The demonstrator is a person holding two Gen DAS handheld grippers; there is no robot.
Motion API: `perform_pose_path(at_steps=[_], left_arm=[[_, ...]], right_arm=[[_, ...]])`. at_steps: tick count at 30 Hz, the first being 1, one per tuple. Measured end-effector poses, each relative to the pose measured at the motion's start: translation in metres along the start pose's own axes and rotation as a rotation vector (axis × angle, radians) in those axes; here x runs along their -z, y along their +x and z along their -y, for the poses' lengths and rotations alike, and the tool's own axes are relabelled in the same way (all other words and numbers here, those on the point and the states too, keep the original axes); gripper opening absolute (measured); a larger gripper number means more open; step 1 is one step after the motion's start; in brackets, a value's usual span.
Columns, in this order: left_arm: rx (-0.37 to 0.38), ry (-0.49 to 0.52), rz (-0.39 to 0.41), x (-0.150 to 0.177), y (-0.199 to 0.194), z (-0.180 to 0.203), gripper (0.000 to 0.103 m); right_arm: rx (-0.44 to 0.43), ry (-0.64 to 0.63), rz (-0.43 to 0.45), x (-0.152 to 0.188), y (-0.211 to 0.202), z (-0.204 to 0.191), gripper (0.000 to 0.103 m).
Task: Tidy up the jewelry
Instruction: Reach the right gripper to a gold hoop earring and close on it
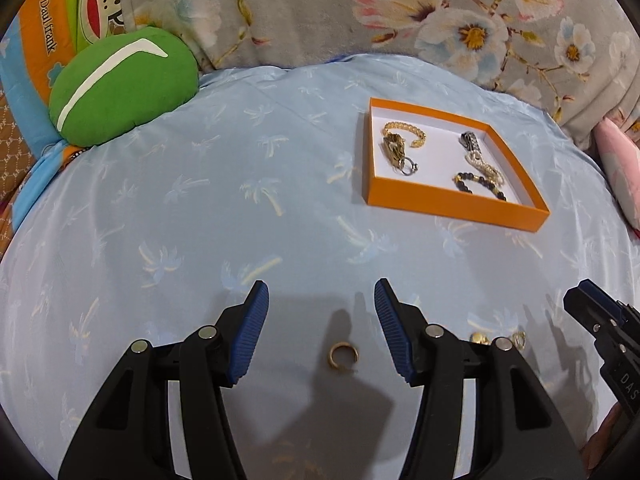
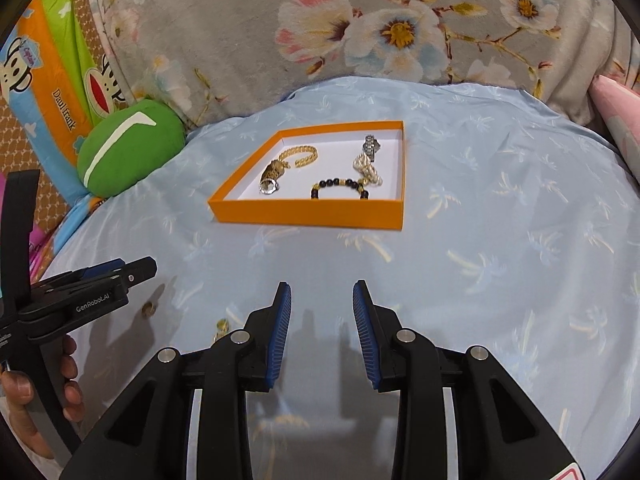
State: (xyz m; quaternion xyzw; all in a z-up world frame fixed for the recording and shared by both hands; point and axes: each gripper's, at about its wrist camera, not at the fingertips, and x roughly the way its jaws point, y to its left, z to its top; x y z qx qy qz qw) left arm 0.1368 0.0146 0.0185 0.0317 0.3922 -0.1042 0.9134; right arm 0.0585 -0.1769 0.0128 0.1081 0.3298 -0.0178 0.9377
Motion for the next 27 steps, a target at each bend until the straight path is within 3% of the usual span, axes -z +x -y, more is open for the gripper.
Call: perform_pose_path(at_steps=[13,27], left_arm=[[0.019,-0.018,-0.027,0.032,-0.013,-0.010,0.053],[0.032,-0.054,-0.036,0.050,-0.026,-0.037,0.055]], right_arm=[[-0.022,0.061,-0.029,0.022,-0.014,-0.004,0.038],[-0.074,-0.016,-0.120,0.032,-0.002,-0.041,0.038]])
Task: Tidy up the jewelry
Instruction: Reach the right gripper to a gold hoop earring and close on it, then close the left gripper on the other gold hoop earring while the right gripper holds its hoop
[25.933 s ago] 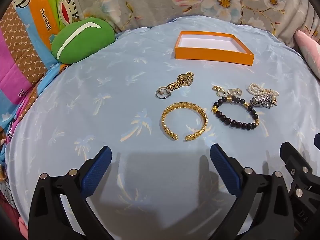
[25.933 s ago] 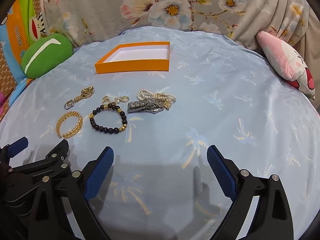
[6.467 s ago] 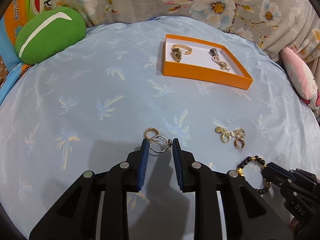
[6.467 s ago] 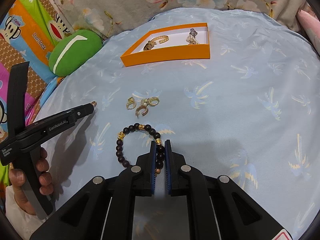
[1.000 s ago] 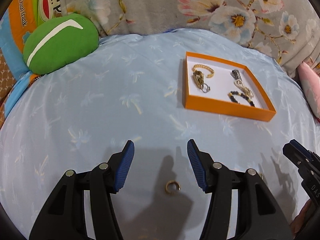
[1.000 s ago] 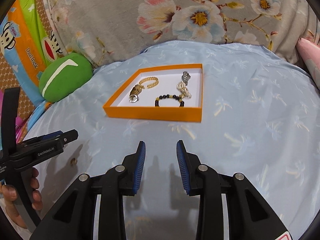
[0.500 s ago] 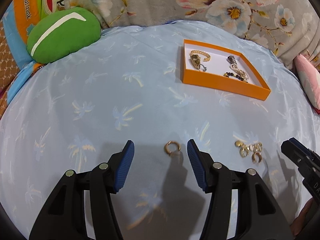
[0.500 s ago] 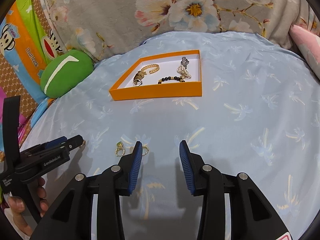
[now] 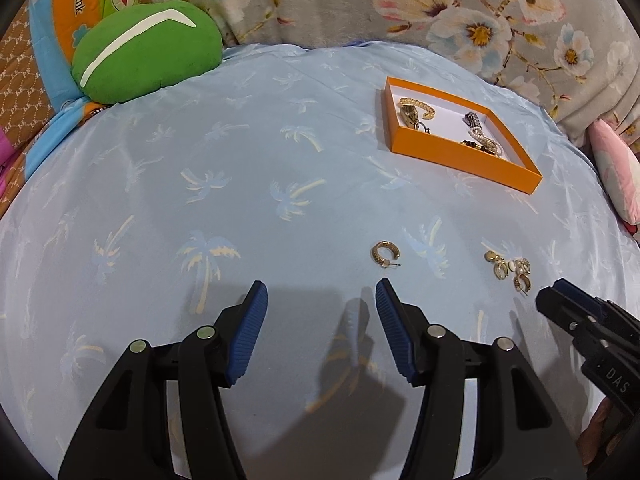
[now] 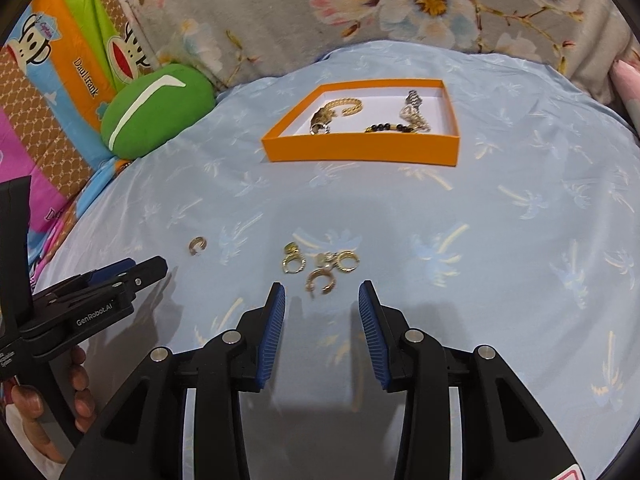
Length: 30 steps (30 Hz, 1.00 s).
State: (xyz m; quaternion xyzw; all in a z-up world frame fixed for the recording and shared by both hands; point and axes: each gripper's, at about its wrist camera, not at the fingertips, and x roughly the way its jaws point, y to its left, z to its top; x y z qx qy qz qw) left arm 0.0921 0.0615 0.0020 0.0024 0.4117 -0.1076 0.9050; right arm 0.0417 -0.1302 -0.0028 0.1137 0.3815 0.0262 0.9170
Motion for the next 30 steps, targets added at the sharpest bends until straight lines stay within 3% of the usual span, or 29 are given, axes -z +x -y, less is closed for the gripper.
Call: perform_pose_path(at_steps=[8,13,14,18,30], left_arm=[[0.004,0.009,0.004,0.001,0.000,0.002,0.056],[0.006,0.018,0.002,0.001,0.000,0.006,0.057],[0.004,0.023,0.002,0.000,0.000,0.007,0.057],[0.003,0.042,0.006,-0.002,0.000,0.013,0.062],[0.008,0.058,-0.040,-0.019,0.024,0.041,0.061]], right_arm=[[0.038,0.005,-0.043,-0.004,0.015,-0.010,0.034],[0.085,0.006,-0.045,-0.008,0.020,-0.012,0.023],[0.100,0.001,-0.047,-0.008,0.020,-0.013,0.017],[0.121,-0.020,-0.048,-0.007,0.020,-0.016,0.016],[0.097,0.068,-0.030,0.003,0.003,0.012,0.016]])
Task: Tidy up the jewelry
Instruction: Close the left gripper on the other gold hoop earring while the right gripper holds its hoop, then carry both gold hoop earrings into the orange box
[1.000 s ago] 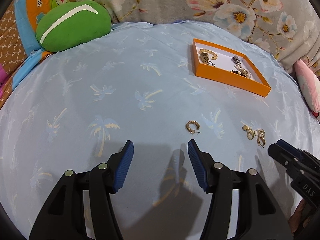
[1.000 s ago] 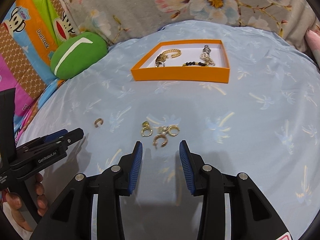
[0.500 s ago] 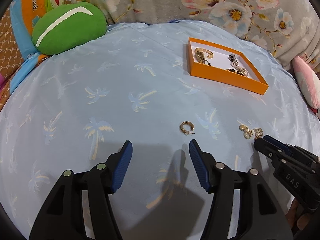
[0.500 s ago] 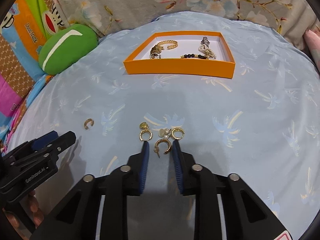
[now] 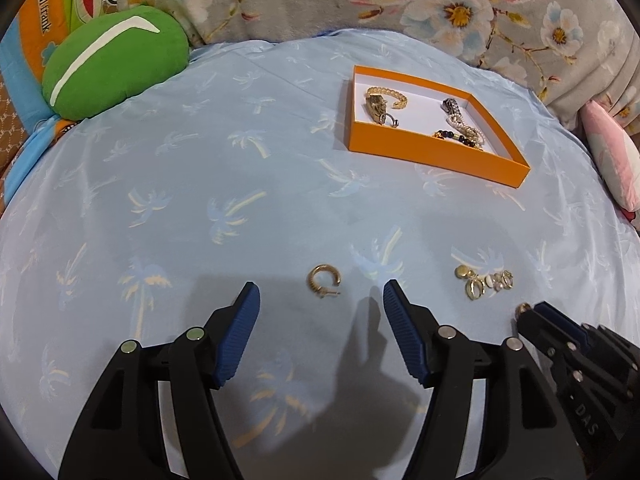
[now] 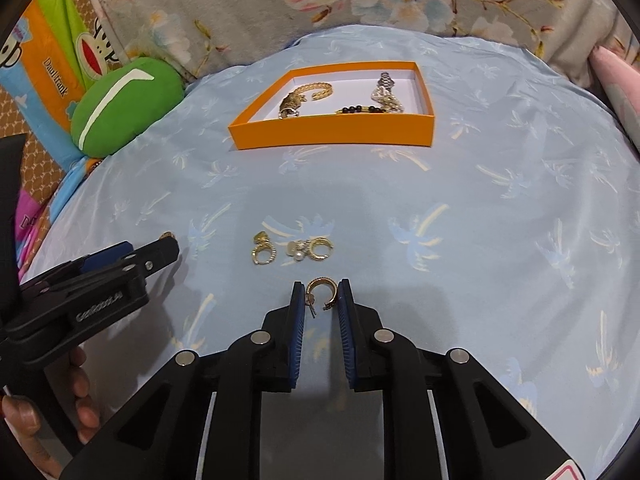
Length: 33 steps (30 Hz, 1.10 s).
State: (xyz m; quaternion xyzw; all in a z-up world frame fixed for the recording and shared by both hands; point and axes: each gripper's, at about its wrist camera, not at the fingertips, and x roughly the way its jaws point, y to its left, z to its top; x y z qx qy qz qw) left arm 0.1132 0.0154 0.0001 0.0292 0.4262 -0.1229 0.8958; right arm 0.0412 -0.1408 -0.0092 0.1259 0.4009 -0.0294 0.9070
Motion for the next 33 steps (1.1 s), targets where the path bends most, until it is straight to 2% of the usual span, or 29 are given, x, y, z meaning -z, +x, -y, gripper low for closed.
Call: perform_pose_path(at_steps=[5,9,14,15,33], left_arm=[[-0.026,0.014,-0.003,-0.003,0.006,0.007,0.056],[-0.044,0.033,0.006,-0.002,0.007,0.010,0.044],[-0.029,0.050,0.015,-0.001,0.005,0.013,0.023],[-0.023,0.052,0.016,0.000,0.005,0.014,0.017],[0.063,0.012,0.035,0.020,-0.018,0.003,0.016]], right_arm=[[-0.016,0.014,-0.004,0.000,0.001,0.003,0.016],[-0.021,0.015,-0.004,0.001,0.002,0.002,0.016],[-0.023,0.017,-0.004,0.001,0.001,0.002,0.016],[-0.023,0.016,-0.004,0.001,0.001,0.002,0.016],[-0.030,0.023,0.000,0.000,0.001,0.004,0.016]])
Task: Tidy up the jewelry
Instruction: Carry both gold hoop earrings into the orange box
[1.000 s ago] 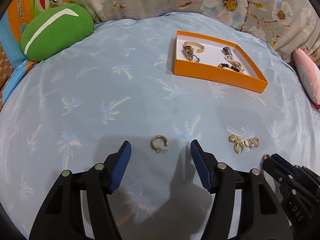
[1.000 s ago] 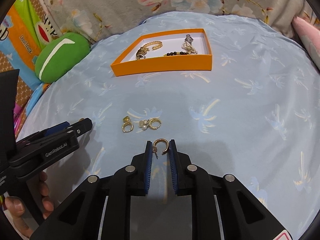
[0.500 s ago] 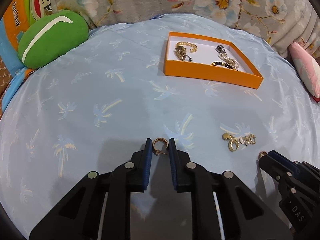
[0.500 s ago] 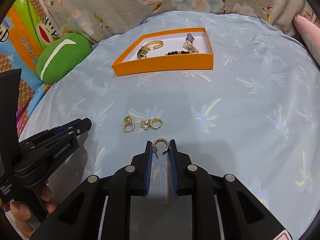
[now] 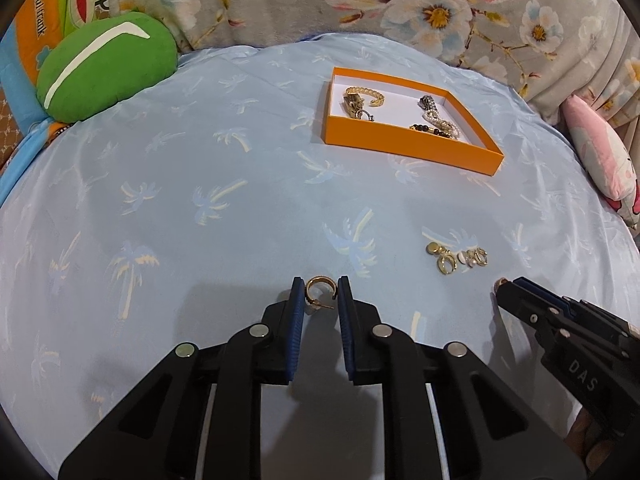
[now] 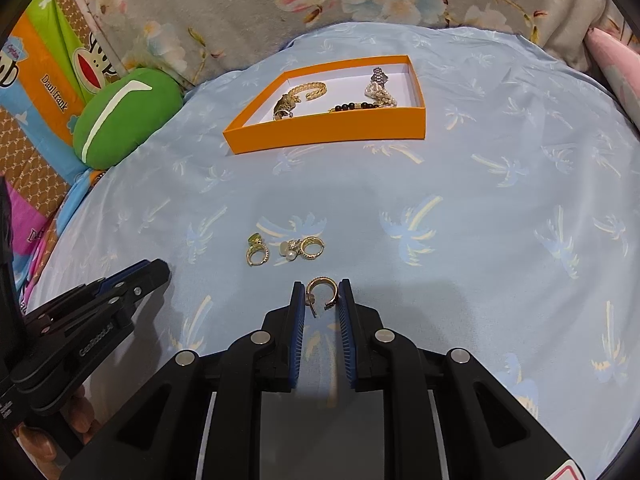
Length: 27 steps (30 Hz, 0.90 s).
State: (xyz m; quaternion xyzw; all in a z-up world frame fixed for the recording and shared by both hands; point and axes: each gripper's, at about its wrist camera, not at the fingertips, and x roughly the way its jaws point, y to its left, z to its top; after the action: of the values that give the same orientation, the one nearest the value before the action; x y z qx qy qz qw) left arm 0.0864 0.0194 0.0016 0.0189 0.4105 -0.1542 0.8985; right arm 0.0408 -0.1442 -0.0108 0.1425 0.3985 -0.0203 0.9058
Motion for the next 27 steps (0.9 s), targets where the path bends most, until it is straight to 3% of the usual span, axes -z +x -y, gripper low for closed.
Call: perform_pose_path(at_steps=[16,27], left_arm=[[0.002,-0.004,0.020,0.002,-0.014,-0.007,0.016],[-0.007,0.060,0.104,-0.056,-0.022,0.009,0.016]], right_arm=[[-0.004,-0.009,0.033,0.000,-0.008,0.000,0.016],[-0.008,-0.050,0.134,-0.060,-0.029,0.005,0.016]])
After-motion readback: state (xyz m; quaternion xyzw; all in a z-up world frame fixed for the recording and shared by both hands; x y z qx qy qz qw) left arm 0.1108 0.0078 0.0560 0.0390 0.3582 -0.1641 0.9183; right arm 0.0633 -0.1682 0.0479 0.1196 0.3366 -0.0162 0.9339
